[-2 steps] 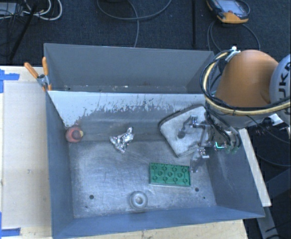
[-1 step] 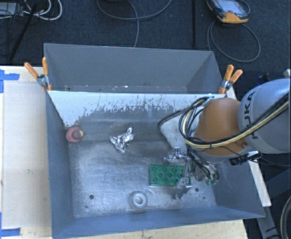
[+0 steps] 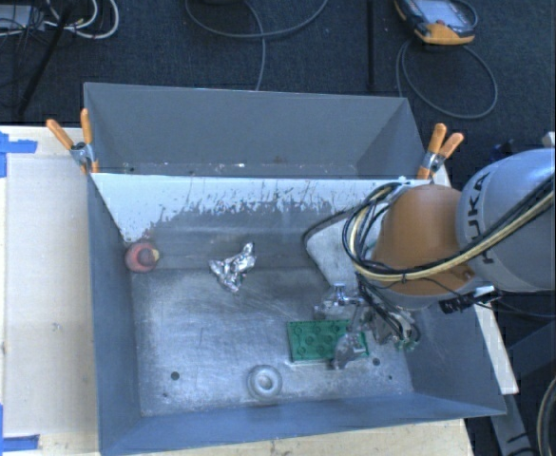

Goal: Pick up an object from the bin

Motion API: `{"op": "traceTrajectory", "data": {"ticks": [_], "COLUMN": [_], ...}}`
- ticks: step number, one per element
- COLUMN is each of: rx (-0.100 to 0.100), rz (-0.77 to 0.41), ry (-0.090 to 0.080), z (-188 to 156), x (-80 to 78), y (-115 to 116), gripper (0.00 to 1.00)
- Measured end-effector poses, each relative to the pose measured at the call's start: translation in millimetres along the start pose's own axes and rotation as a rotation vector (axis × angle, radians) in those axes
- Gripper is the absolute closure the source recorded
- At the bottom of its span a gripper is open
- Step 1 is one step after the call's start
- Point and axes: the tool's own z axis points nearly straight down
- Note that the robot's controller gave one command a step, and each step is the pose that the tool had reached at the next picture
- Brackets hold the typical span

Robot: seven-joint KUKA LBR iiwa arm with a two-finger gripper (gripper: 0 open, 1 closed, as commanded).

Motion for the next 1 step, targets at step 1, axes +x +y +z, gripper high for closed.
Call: {"op": "traceTrajectory", "data": {"ticks": [1], "rx": [0.000], "rz": [-0.065], "ry": [-0.003], "z": [-121.3], "x": [23.1], "y": [7.7], "gripper": [1.00]}}
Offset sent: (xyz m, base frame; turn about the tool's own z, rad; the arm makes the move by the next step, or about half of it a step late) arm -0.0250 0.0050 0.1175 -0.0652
